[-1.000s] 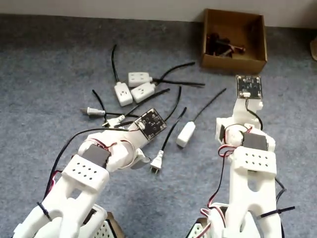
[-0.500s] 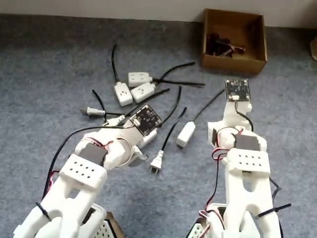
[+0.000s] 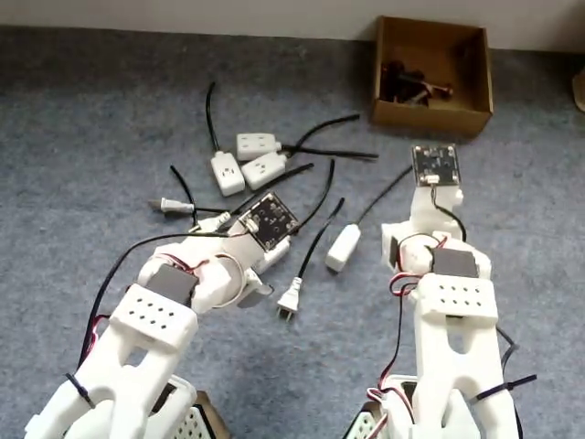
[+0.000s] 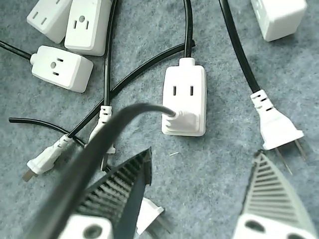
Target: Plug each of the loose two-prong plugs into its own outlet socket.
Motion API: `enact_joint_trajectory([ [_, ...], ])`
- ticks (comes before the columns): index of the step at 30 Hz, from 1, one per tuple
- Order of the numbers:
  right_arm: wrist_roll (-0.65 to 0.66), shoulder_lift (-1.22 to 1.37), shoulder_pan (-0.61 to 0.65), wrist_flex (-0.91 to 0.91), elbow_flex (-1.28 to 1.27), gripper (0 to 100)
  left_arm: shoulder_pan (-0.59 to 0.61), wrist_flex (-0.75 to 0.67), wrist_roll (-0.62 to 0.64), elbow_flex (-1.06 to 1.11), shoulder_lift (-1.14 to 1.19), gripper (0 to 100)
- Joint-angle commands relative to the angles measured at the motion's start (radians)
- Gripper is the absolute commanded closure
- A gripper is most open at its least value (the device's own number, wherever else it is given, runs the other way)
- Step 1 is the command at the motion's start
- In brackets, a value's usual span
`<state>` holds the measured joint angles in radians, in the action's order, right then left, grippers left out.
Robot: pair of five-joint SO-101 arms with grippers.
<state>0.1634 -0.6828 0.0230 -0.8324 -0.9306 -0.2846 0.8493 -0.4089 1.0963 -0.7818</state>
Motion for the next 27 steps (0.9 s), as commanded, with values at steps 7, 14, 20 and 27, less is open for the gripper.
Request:
enact_joint_trajectory([
  [7, -0.002, -0.005, 0.007, 0.024, 0.007, 79.6, 0.002, -0.089, -0.064, -0.001, 0.004, 71],
  [14, -0.002, -0.005, 0.007, 0.024, -0.005, 79.6, 0.008, -0.178, -0.061, 0.038, 0.004, 71],
  [20, 0.000, -0.012, 0.007, 0.027, -0.018, 79.6, 0.005, -0.307, -0.058, 0.102, 0.004, 71],
  [27, 0.000, -0.015, 0.007, 0.027, -0.018, 79.6, 0.007, -0.376, -0.058, 0.162, 0.004, 74],
])
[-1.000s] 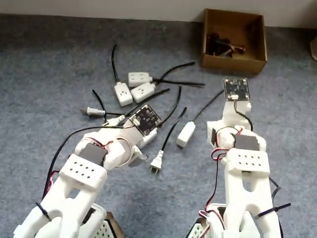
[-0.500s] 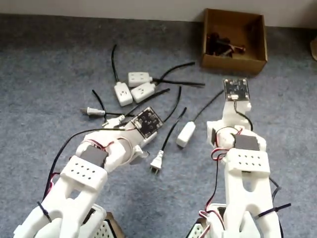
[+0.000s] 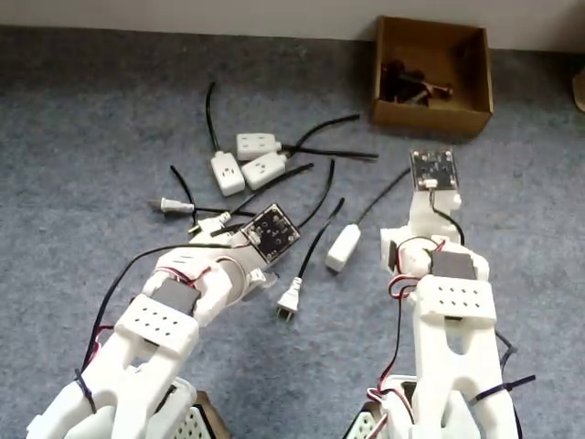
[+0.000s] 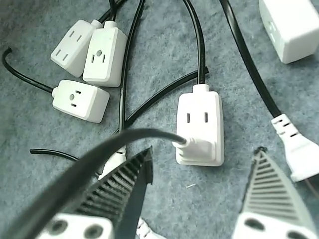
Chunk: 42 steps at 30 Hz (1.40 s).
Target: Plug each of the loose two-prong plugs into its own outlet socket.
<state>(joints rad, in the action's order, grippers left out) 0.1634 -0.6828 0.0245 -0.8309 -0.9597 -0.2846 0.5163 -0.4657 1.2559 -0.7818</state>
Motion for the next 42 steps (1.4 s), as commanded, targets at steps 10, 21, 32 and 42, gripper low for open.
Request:
enact_joint_trajectory([
  [10, 0.000, -0.015, 0.005, 0.025, 0.010, 79.6, 0.030, -0.126, 0.005, 0.047, 0.004, 75],
  [21, 0.000, -0.015, 0.005, 0.024, 0.010, 79.6, 0.064, -0.121, 0.144, 0.051, 0.004, 75],
  [32, 0.002, -0.015, 0.005, 0.022, 0.010, 79.6, 0.021, -0.120, 0.167, 0.071, 0.005, 75],
  [42, 0.002, -0.015, 0.005, 0.022, 0.010, 79.6, 0.019, -0.120, 0.163, 0.088, 0.005, 72],
])
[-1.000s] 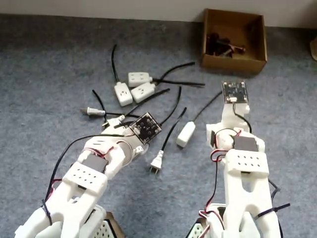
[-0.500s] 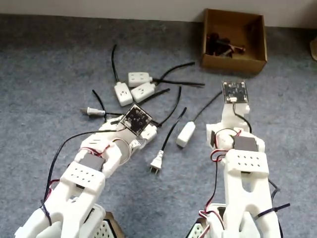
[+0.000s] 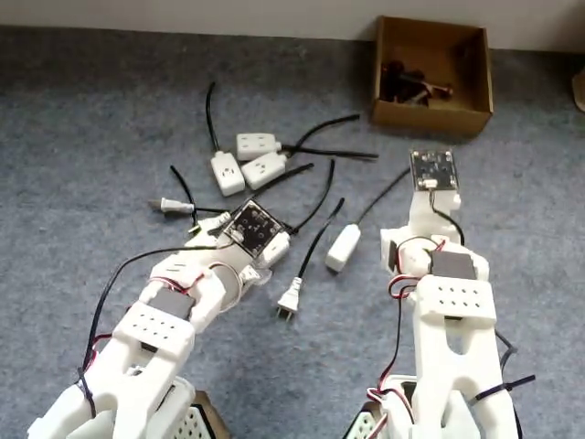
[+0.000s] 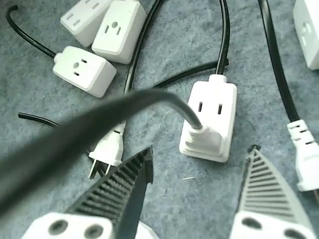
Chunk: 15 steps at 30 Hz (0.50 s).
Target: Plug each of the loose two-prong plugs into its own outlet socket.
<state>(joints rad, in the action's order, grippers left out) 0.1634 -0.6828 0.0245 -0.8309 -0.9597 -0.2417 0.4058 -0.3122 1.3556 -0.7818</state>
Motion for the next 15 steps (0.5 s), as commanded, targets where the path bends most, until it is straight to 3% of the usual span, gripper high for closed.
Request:
enact_joint_trajectory([
  [1, 0.002, -0.015, 0.005, 0.022, 0.010, 79.6, -0.028, -0.009, 0.009, -0.012, 0.005, 72],
  [8, 0.025, -0.015, 0.005, 0.022, 0.010, 79.6, -0.036, -0.015, 0.009, -0.010, 0.019, 72],
  [15, 0.025, -0.015, 0.005, 0.022, 0.010, 79.6, -0.030, -0.014, 0.008, -0.143, 0.274, 72],
])
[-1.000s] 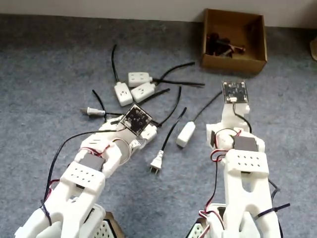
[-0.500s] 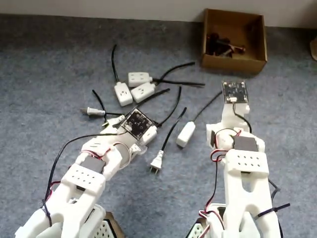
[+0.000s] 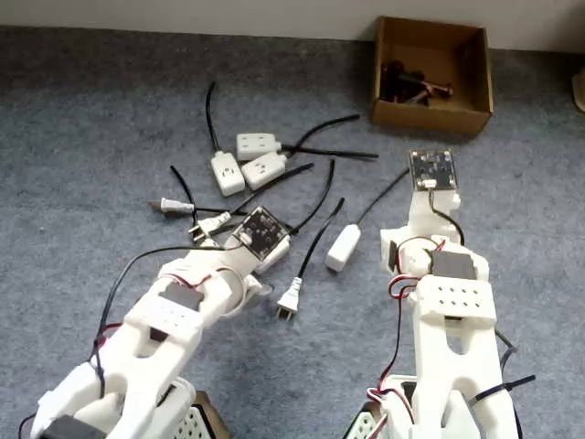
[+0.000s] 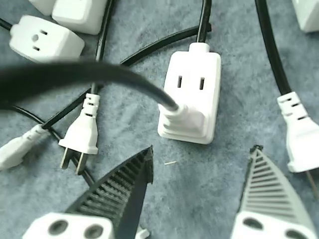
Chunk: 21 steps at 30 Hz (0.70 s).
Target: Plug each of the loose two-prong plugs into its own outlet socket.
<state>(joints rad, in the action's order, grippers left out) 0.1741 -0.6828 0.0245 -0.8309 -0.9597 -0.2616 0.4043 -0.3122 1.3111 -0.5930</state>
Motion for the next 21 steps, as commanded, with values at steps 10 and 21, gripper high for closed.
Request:
enact_joint_trajectory([
  [10, 0.017, -0.015, 0.005, 0.022, 0.010, 79.6, 0.008, -0.069, 0.005, -0.133, 0.142, 72],
  [21, 0.017, -0.015, 0.005, 0.022, 0.010, 79.6, 0.031, -0.158, -0.061, -0.174, 0.231, 76],
])
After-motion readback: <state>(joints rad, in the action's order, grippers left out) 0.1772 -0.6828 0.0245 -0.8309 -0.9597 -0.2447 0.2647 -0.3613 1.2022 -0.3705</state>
